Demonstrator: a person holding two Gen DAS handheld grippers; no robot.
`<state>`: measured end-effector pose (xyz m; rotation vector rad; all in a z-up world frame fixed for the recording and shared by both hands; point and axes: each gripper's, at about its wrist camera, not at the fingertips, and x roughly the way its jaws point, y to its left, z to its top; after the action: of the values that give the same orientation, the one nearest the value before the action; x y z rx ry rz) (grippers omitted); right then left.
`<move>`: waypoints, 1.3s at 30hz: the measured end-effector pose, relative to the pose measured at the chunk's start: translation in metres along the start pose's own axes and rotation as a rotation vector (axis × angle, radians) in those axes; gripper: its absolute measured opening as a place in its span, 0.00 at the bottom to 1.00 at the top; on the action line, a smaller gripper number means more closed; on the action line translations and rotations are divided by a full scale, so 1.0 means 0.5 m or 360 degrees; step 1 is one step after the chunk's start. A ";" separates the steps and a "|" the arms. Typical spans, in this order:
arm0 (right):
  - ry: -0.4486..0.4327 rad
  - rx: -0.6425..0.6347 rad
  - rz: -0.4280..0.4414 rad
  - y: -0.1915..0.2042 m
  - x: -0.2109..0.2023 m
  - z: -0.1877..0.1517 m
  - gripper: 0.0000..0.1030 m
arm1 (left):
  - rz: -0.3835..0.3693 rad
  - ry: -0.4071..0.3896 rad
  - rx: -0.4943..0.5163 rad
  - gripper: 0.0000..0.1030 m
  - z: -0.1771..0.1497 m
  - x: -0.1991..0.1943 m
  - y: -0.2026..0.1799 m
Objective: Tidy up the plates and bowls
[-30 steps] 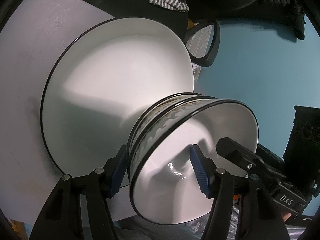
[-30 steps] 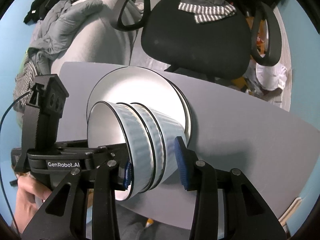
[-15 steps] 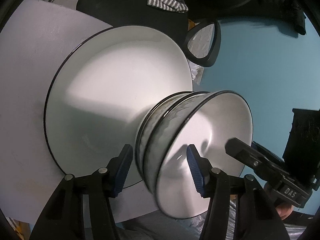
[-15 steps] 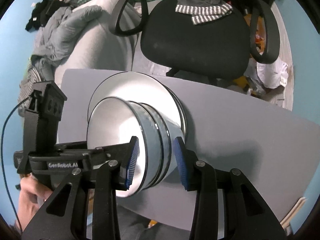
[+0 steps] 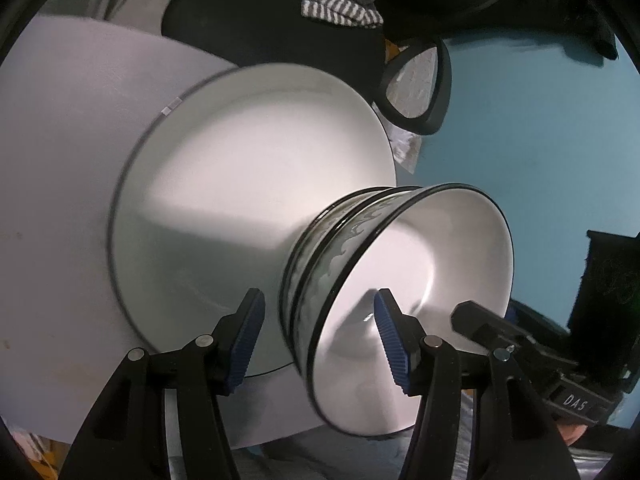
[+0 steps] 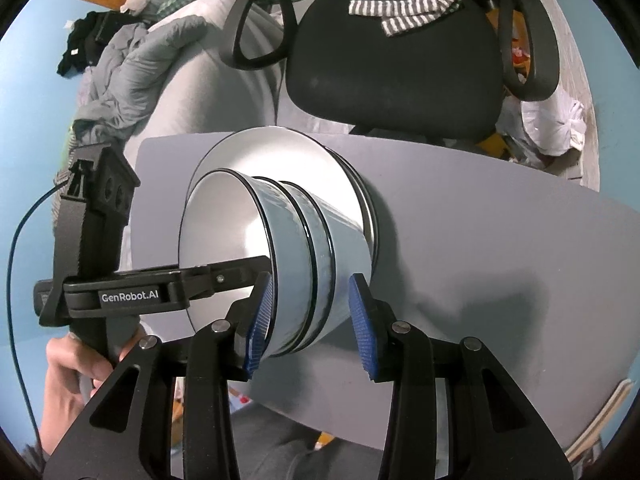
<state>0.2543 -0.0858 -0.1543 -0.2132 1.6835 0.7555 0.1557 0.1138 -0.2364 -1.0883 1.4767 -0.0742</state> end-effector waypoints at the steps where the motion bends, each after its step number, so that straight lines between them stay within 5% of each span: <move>1: -0.0011 -0.0013 -0.0012 0.004 -0.001 -0.001 0.37 | 0.0023 -0.0019 0.0014 0.55 -0.003 -0.006 -0.004; 10: -0.0084 -0.0027 -0.0027 0.002 -0.012 -0.005 0.51 | 0.0187 -0.0170 0.0084 0.57 -0.029 -0.056 -0.038; 21: -0.0172 -0.0060 -0.0065 0.011 -0.021 -0.013 0.56 | 0.0327 -0.0328 0.0128 0.63 -0.073 -0.103 -0.019; 34: -0.0392 -0.0021 -0.0151 0.017 -0.101 -0.061 0.64 | 0.0490 -0.0721 0.0284 0.64 -0.178 -0.208 -0.074; 39: -0.0548 -0.0067 -0.0294 0.037 -0.150 -0.091 0.64 | 0.0525 -0.0917 0.0329 0.77 -0.231 -0.253 -0.110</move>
<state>0.2277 -0.1172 -0.0747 -0.2494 1.3033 0.6482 0.0703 0.1030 -0.0785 -0.6149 1.0751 0.2919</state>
